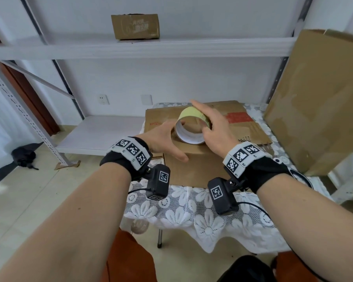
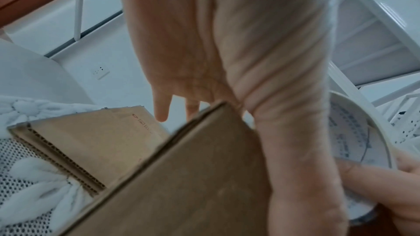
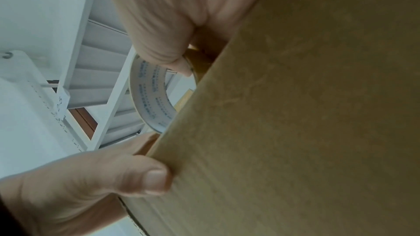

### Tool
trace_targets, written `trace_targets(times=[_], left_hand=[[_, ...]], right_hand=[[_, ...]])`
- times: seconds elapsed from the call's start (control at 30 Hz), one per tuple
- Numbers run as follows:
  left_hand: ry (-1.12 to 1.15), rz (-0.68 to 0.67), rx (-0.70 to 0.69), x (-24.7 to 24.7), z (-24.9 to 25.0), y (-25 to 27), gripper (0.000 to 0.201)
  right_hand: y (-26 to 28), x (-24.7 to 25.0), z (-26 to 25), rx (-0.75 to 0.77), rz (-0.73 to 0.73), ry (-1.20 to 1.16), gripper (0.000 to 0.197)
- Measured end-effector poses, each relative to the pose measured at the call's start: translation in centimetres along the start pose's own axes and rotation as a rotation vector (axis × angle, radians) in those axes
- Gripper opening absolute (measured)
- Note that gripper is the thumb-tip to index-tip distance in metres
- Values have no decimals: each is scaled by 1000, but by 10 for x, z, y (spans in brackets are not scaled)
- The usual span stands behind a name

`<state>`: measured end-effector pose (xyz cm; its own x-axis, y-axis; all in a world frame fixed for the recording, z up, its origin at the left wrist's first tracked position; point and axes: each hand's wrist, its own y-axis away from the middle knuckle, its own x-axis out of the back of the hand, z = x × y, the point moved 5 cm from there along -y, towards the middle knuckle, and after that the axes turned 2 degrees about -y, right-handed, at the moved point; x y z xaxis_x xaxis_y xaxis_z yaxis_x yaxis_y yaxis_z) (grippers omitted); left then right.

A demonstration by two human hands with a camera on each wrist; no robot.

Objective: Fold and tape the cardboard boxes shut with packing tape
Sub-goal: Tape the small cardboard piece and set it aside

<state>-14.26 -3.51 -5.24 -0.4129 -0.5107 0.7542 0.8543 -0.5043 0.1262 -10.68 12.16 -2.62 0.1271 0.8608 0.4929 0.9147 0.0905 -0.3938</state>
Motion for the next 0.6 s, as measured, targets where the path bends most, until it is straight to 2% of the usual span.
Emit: trace_targets(times=[0.27, 0.43, 0.53, 0.6], left_hand=[[-88, -16, 73, 3, -3, 2, 131], [-162, -20, 68, 5, 0, 1, 132], [-214, -53, 86, 6, 4, 2, 128], [-326, -92, 110, 5, 11, 2, 127]], right_hand=[[-1, 17, -7, 50, 37, 185, 74], [-3, 28, -17, 128, -36, 403, 68], [-5, 26, -21, 128, -65, 455, 70], [-5, 26, -22, 124, -67, 460, 70]])
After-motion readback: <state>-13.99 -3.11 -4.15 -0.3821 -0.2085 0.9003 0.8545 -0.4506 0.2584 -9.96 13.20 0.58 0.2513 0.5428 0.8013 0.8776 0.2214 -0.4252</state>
